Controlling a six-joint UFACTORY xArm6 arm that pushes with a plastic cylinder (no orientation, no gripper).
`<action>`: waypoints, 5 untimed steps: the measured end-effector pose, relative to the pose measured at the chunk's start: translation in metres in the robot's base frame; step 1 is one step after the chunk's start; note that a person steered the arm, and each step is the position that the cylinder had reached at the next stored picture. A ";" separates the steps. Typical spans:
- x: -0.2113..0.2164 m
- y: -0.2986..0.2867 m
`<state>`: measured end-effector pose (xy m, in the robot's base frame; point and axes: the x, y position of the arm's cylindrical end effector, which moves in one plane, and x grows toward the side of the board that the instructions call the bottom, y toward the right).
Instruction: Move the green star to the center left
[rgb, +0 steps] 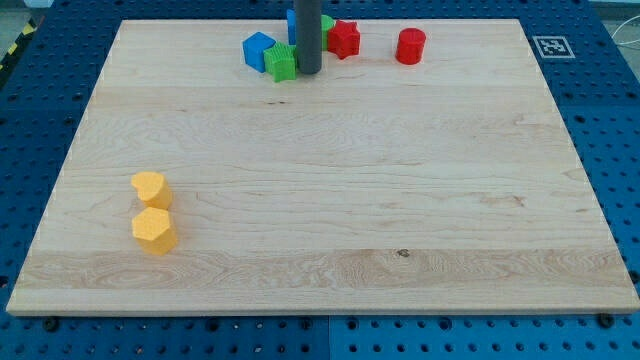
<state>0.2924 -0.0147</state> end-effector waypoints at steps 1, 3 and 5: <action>-0.031 0.000; -0.031 -0.031; -0.006 -0.054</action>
<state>0.2867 -0.0689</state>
